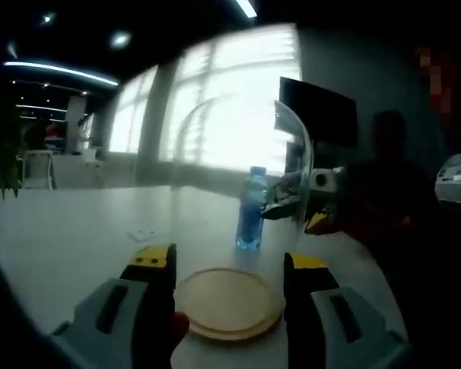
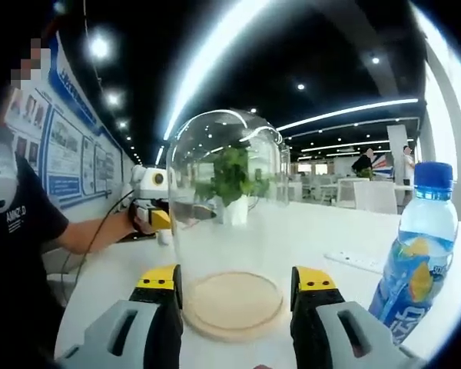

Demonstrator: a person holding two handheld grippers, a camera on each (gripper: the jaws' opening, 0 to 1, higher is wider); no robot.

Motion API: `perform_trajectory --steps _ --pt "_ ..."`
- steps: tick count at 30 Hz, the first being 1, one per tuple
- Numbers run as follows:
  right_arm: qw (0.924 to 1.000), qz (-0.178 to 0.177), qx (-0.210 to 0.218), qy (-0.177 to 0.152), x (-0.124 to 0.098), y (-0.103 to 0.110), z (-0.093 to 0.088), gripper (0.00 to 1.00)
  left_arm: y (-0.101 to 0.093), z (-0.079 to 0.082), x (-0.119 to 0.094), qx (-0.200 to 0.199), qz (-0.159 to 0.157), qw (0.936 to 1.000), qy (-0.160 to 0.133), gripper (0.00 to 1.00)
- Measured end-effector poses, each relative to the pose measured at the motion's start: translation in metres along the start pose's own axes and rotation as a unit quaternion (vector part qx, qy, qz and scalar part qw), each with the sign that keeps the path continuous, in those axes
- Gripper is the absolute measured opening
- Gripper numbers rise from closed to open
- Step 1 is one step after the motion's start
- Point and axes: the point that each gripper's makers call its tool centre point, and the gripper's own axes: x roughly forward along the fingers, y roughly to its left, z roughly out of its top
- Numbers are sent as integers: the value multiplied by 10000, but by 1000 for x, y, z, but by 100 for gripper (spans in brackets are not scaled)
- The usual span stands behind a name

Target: Open the cover put in the Mizone put the cover back on

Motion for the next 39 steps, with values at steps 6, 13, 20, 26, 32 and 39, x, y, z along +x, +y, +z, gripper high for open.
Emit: perform_trajectory --steps 6,13,20,26,32,39 --pt "10000 83 -22 -23 0 1 1 50 -1 -3 1 142 -48 9998 133 49" --pt "9998 169 126 -73 3 -5 6 50 -2 -7 6 235 -85 9993 282 50" --pt "9994 291 193 -31 11 -6 5 51 1 -7 8 165 -180 9992 301 51" --pt "9992 368 171 29 18 -6 3 51 1 -7 8 179 -230 9991 303 51" --pt "9988 476 108 82 23 -2 2 51 2 -8 8 112 -295 9990 317 51" --pt "9986 517 108 93 25 -3 2 51 4 -11 8 220 -358 9982 422 51"
